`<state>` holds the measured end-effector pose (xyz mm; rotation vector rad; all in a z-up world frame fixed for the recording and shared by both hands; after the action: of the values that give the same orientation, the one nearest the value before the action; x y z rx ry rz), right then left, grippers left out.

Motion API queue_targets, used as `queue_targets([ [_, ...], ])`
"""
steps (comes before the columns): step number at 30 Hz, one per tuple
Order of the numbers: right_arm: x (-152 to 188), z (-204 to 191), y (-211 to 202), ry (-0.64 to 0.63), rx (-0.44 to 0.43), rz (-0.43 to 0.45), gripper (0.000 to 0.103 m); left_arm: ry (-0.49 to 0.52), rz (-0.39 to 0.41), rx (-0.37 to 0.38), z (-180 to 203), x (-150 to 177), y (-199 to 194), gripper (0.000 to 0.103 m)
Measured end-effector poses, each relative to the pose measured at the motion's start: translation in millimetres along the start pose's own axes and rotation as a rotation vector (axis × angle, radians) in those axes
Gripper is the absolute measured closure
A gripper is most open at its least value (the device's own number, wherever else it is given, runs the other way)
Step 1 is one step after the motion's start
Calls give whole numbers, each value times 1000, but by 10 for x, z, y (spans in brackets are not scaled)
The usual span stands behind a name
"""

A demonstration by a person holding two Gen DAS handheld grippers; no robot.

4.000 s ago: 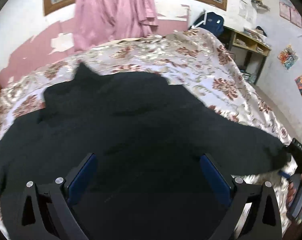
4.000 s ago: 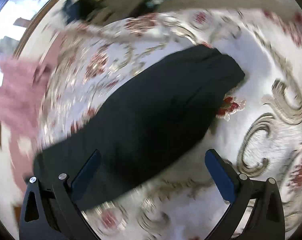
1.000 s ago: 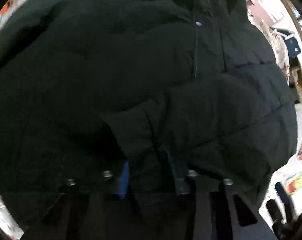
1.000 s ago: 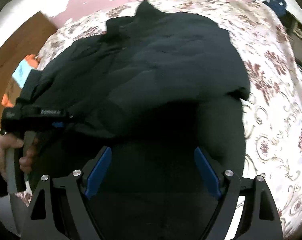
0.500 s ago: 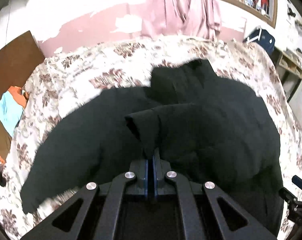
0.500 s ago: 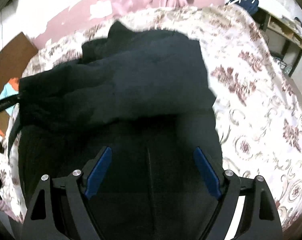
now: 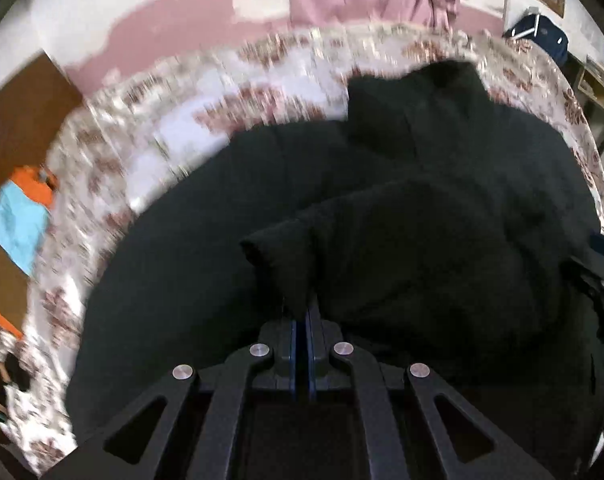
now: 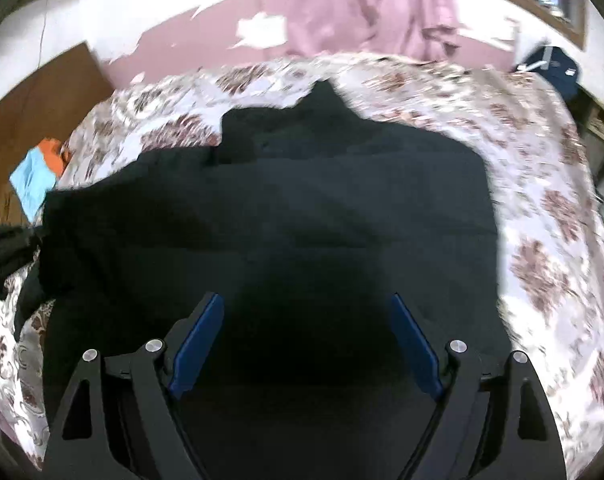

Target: Fold large clothes

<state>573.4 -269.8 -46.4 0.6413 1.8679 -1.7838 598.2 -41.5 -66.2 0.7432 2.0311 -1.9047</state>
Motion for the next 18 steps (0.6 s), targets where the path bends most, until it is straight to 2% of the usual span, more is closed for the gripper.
queue_targets([
  [4, 34, -227, 445, -102, 41, -67, 23, 8, -39, -3, 27, 139, 305, 96],
  [7, 160, -301, 786, -172, 114, -137, 22, -61, -46, 41, -35, 143, 367, 92],
  [9, 224, -365, 869, -213, 149, -141, 20, -125, -62, 83, -125, 164, 394, 76],
  [11, 259, -418, 939, -245, 184, -144, 17, -193, -65, 123, -212, 221, 394, 66],
  [14, 259, -464, 992, -249, 204, -151, 10, -286, -57, 200, -340, 328, 313, 66],
  [16, 262, -495, 1026, -258, 220, -153, 6, -344, -57, 236, -423, 426, 223, 60],
  [18, 266, -532, 1050, -267, 235, -159, 2, -406, -58, 283, -484, 522, 128, 41],
])
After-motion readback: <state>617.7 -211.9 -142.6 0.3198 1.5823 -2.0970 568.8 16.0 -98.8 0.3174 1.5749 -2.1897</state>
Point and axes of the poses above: each gripper's, at about its wrist camera, not at the fingertips, and y roughly the way its jaws point, z to its right, x to its underside, the point moved 6 cm from there along y, roughly the way its jaws point, and after that the axes turned 5 degrees about z, right-handed, at the moved point
